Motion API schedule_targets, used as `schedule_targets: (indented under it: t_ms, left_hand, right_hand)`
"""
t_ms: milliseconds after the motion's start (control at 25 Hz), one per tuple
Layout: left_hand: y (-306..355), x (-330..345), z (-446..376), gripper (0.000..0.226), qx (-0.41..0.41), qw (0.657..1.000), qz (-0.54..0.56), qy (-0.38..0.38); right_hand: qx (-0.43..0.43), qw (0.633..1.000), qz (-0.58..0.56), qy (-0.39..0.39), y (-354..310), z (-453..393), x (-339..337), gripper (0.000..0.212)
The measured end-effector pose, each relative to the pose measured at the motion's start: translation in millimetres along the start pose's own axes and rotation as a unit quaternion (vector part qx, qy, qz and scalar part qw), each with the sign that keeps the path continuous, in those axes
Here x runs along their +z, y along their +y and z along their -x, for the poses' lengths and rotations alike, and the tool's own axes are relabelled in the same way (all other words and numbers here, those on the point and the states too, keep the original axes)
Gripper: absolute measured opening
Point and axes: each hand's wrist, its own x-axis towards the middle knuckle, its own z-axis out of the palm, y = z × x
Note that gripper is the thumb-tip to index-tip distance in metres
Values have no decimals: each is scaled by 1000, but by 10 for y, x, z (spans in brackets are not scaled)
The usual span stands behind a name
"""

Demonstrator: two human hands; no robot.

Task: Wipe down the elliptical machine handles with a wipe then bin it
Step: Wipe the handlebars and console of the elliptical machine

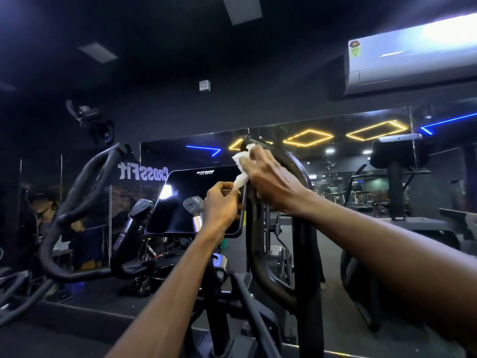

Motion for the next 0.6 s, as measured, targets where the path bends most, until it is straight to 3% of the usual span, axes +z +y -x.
schedule_targets:
  t_ms: [80, 160, 280, 440, 600]
  left_hand:
    - [-12, -1, 22, 9, 3, 1000, 2, -5]
    - [-4, 5, 56, 7, 5, 1000, 13, -9]
    - [11, 22, 107, 8, 15, 1000, 20, -5]
    - [42, 3, 147, 15, 38, 999, 31, -5]
    - [55, 7, 176, 29, 0, 998, 63, -5]
  right_hand:
    - [8, 1000, -14, 11, 0, 10, 39, 63]
    - [55, 997, -60, 17, -19, 7, 50, 48]
    - [26, 999, -40, -16, -40, 63, 65, 17]
    - [24, 997, -75, -11, -143, 187, 53, 23]
    - [56, 996, -69, 0, -128, 87, -6, 9]
